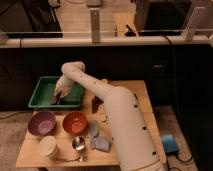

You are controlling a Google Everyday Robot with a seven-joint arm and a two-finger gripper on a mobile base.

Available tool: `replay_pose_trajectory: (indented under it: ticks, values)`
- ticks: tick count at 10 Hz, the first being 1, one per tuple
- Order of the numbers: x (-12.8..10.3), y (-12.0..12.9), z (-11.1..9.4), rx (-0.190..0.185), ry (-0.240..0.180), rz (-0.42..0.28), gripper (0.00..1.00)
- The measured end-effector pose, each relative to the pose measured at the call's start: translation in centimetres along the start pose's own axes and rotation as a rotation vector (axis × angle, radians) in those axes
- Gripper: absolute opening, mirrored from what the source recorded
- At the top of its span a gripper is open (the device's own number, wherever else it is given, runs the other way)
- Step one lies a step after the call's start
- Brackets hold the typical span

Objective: Wipe tray with eraser

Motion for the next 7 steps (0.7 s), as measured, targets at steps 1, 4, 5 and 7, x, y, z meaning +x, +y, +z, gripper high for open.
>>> replay_pose_trajectory:
  ticks: [1, 4, 5, 7]
  values:
    - [0.6, 1.7, -0.8, -0.007, 0.012, 0.035, 0.19]
    - [1.9, 4.5, -1.5, -0.024, 0.037, 0.104, 0.19]
    - [2.2, 4.6, -1.6, -0.027, 0.045, 0.116, 0.19]
    - [3.0, 5.2, -2.0, -0.032, 0.062, 0.136, 0.19]
